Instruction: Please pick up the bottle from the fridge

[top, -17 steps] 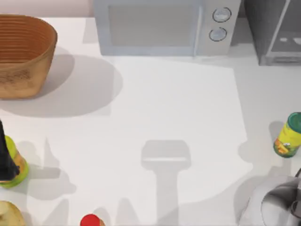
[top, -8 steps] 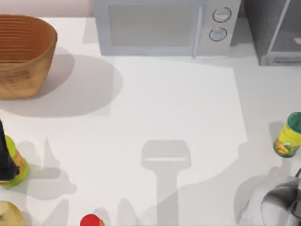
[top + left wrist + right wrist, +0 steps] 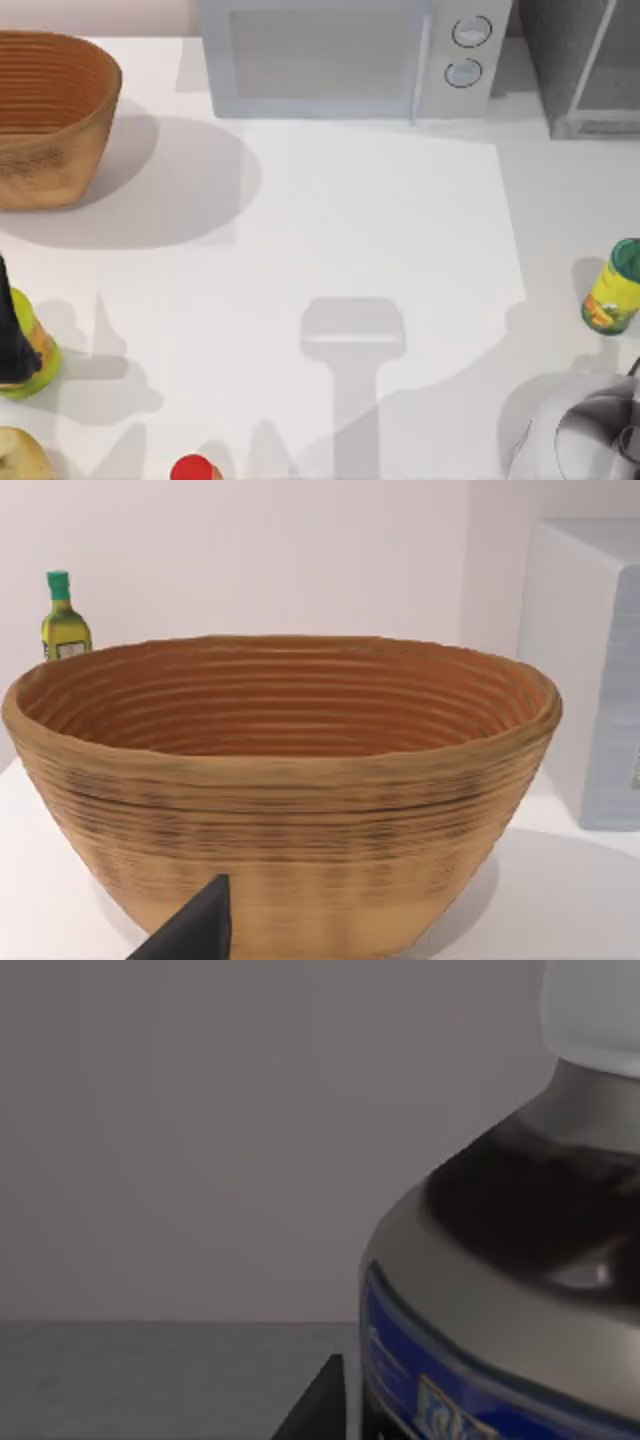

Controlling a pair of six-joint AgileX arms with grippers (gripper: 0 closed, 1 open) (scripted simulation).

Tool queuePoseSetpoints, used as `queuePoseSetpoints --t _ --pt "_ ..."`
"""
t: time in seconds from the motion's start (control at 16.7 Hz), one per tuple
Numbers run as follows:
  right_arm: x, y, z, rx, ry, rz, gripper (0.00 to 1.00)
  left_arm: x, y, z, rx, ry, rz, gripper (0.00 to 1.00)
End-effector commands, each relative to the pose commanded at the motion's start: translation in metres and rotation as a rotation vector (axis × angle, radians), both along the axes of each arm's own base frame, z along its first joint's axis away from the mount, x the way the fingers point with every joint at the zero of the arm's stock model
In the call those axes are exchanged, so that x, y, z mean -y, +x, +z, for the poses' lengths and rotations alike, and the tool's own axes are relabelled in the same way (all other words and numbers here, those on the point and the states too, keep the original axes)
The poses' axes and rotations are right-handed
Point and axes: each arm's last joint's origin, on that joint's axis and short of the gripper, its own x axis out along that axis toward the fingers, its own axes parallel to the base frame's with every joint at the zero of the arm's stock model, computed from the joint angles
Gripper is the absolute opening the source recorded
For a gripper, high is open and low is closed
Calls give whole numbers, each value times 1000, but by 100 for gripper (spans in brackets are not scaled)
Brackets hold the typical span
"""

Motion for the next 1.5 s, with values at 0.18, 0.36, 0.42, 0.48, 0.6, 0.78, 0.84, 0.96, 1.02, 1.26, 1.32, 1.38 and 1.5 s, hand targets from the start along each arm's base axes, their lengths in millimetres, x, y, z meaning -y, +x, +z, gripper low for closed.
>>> queuePoseSetpoints --t 0.18,0.36,0.42,0.48,0.6,0.78,0.84,0.96,1.02,1.26,1.32,1.38,1.5 --pt "0 0 0 0 0 0 25 0 0 0 0 0 0 100" --pt "0 0 0 0 0 0 2 0 0 0 0 0 0 100" --pt "0 0 0 0 0 0 0 0 0 0 0 0 0 100" --pt "0 0 0 0 0 0 0 0 0 0 0 0 0 100" --pt "0 0 0 0 0 0 0 0 0 0 0 0 0 100" --pt "0 0 0 0 0 0 0 0 0 0 0 0 0 100" --pt "0 0 0 0 0 0 0 0 0 0 0 0 0 100" --pt "1 0 2 1 0 -3 0 0 0 0 0 0 0 100" --pt "1 0 6 2 -2 -2 0 0 0 0 0 0 0 100" --pt "2 0 35 -3 1 -4 0 0 0 0 0 0 0 100" --pt "2 0 43 -2 1 -3 0 0 0 0 0 0 0 100" --pt "1 0 48 0 1 -3 0 0 0 0 0 0 0 100" --pt "1 -1 50 1 1 -3 0 0 0 0 0 0 0 100"
